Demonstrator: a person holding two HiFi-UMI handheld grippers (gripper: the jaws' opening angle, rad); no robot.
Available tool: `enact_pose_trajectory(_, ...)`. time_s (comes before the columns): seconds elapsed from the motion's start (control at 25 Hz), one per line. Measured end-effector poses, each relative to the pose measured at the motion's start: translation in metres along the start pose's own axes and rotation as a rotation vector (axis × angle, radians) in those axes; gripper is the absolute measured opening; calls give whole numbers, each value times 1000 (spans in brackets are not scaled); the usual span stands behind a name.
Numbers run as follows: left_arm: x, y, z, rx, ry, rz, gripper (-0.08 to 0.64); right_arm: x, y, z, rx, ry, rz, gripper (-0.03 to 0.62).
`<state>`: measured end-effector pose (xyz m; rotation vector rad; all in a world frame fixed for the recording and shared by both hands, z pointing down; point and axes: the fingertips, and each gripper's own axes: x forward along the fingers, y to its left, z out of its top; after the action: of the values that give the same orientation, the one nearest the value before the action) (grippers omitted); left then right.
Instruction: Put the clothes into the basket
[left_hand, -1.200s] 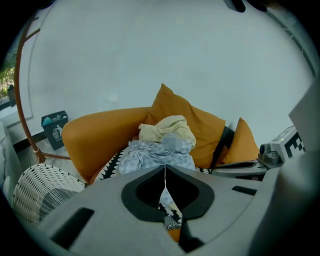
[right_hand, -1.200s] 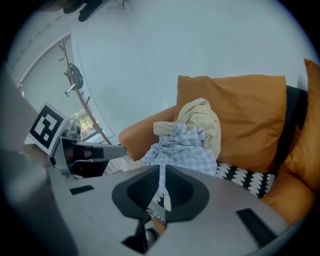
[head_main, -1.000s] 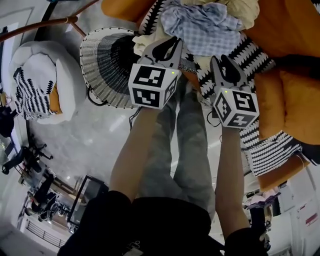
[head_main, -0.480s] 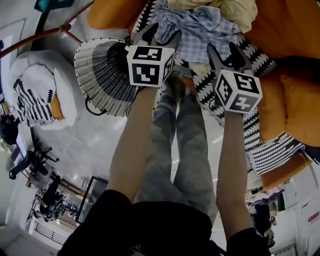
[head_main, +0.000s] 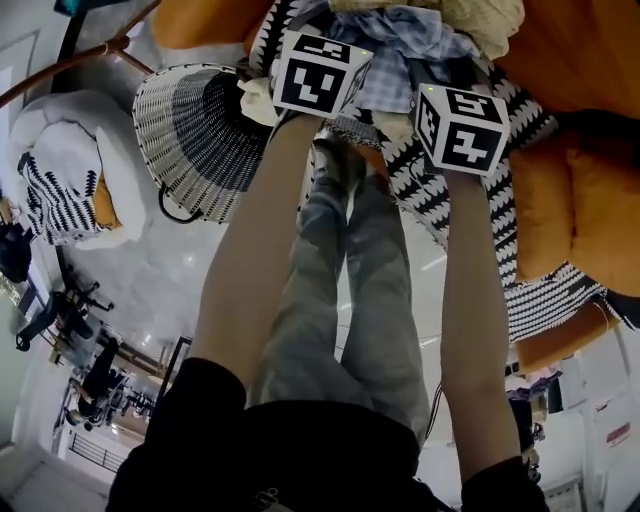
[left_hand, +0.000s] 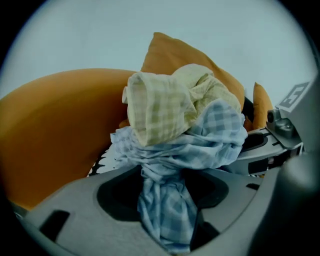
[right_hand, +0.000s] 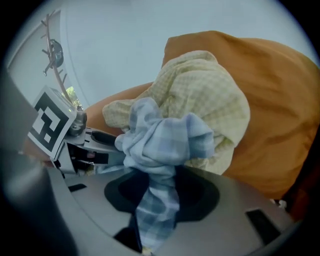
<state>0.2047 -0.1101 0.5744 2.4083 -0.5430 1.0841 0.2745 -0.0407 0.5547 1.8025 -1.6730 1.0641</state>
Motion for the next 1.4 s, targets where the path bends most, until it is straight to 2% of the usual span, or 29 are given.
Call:
enact_pose_trajectory(0.04, 1, -1, -2, -2, 0, -12, 250, 0, 1, -3, 10, 5, 13, 133)
enact_pose_trajectory(0.08, 0, -2, -3, -4, 0, -24, 245, -1, 4, -6, 20, 8, 31, 110)
enact_pose_trajectory(0.16, -5, -3, -7, -1, 5, -37, 191, -5, 13, -8, 36, 8, 63, 80)
enact_pose_trajectory(0.24, -14, -4, -9, 1, 8, -36, 124, -10, 22, -7, 45, 6, 77, 71)
enact_pose_trajectory(0.32, -25, -7, -11, -14, -3, -36, 95, -17, 28, -5, 58, -1, 86, 66)
enact_pose_trajectory(0.68, -99, -18, -25, -133, -127, -32, 77, -68, 72, 11, 38, -117, 163, 58)
enact_pose_trajectory(1.04, -190, 4, -58, -239, -246, 44, 75, -107, 166, 35, -45, -221, 299, 55)
enact_pose_trajectory(1.28, -261, 36, -86, -328, -312, 139, 75, -124, 251, 46, -110, -240, 425, 55)
enact_pose_trajectory(1.4, -301, 58, -108, -368, -340, 211, 75, -128, 302, 50, -164, -233, 512, 54)
